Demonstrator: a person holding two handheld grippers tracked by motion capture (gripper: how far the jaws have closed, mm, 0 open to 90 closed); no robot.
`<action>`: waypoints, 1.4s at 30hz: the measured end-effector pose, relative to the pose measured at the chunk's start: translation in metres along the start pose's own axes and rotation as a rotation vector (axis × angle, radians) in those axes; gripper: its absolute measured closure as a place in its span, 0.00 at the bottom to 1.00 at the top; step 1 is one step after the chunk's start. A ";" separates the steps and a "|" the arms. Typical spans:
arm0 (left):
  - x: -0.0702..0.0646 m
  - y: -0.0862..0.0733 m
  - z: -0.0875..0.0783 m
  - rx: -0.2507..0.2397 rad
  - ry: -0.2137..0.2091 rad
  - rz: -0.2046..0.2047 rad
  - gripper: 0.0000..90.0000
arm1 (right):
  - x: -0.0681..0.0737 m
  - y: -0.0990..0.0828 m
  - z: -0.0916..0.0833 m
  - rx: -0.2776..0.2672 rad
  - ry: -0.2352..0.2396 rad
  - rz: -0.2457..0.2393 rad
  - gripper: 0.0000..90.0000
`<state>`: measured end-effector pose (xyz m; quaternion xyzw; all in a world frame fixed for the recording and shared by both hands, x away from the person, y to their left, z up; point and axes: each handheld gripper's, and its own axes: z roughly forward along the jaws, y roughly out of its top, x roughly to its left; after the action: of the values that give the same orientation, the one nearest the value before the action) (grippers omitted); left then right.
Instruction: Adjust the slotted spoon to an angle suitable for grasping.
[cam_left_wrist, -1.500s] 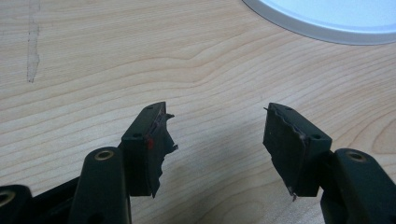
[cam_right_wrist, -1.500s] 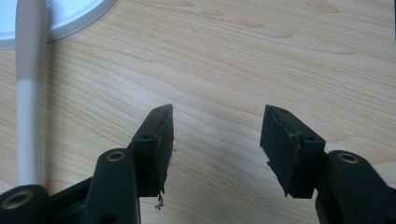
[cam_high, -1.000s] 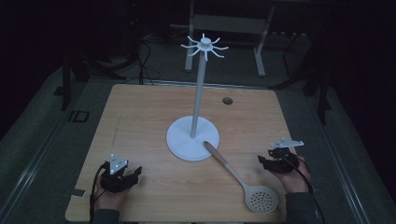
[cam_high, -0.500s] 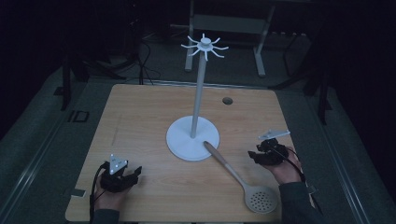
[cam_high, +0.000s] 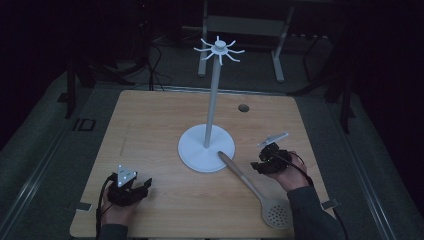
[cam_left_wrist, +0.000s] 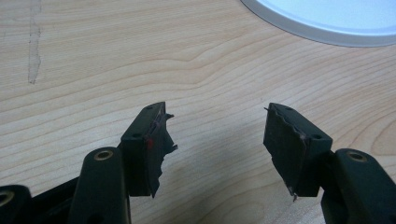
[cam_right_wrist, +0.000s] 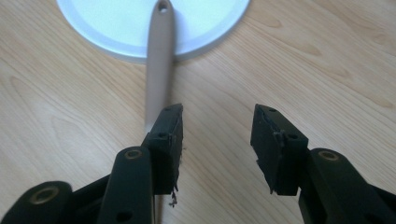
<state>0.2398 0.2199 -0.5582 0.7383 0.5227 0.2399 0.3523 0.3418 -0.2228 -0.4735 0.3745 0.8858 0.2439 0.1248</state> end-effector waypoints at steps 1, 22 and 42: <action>0.000 0.000 0.000 0.000 0.000 0.000 0.44 | 0.001 0.002 0.001 0.002 0.006 -0.001 0.59; 0.000 0.000 0.000 0.003 0.001 0.002 0.44 | 0.021 0.018 0.028 0.094 0.058 -0.031 0.61; 0.000 0.000 0.000 0.002 0.001 0.002 0.44 | 0.032 0.015 0.059 0.188 0.076 -0.030 0.64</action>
<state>0.2398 0.2196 -0.5582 0.7392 0.5222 0.2401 0.3510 0.3525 -0.1708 -0.5170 0.3616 0.9144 0.1718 0.0592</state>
